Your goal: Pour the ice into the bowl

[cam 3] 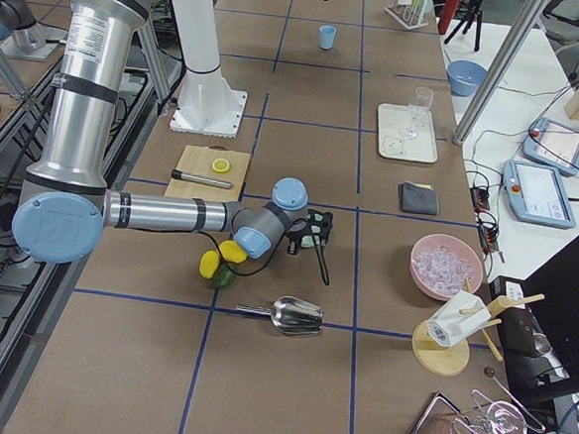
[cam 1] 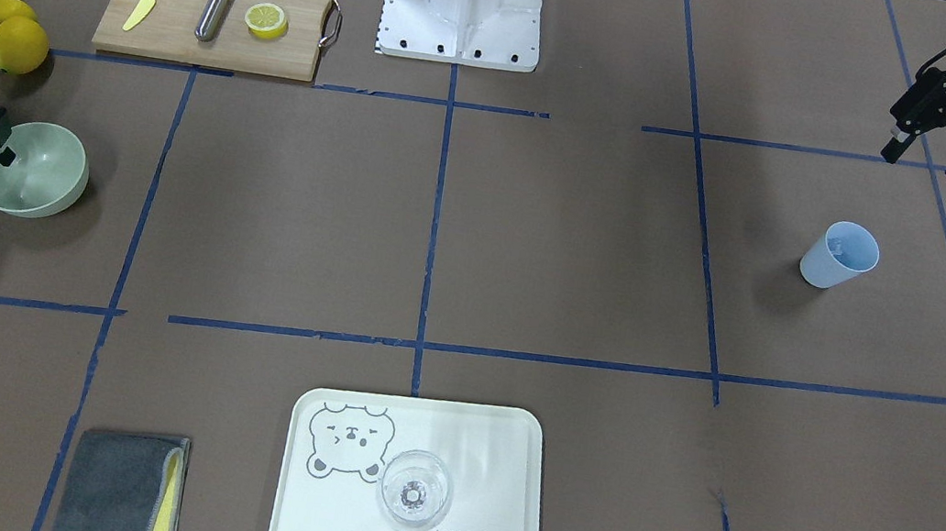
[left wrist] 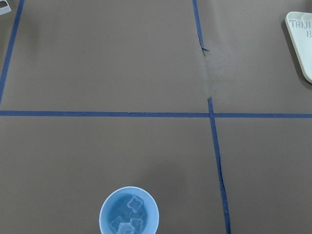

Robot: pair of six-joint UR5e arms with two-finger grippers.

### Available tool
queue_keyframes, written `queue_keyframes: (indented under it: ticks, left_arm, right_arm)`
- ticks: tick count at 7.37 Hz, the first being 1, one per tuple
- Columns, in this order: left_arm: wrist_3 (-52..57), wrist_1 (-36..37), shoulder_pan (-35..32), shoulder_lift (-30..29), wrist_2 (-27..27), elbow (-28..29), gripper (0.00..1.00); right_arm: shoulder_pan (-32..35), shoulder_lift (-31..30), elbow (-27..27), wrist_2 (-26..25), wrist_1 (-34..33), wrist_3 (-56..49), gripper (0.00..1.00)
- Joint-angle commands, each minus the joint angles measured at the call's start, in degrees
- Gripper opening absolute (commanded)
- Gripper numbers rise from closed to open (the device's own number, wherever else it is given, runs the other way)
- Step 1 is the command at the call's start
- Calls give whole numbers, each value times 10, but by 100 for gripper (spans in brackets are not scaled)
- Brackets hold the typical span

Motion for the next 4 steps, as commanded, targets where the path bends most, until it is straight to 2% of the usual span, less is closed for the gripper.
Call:
queue_keyframes:
  ticks: [1, 2, 3, 4]
  left_arm:
    - [-9, -4, 24, 2, 13, 0, 100]
    - [-10, -7, 25, 4, 17, 0, 100]
    - [-22, -15, 43, 9, 60, 0, 100]
    - [-68, -15, 91, 11, 117, 0, 100]
  right_arm:
    - [2, 6, 30, 35, -7, 3, 0]
    - [4, 38, 56, 48, -55, 4, 0]
    - [4, 79, 95, 53, -143, 5, 0]
    - [3, 126, 118, 55, -213, 17, 0]
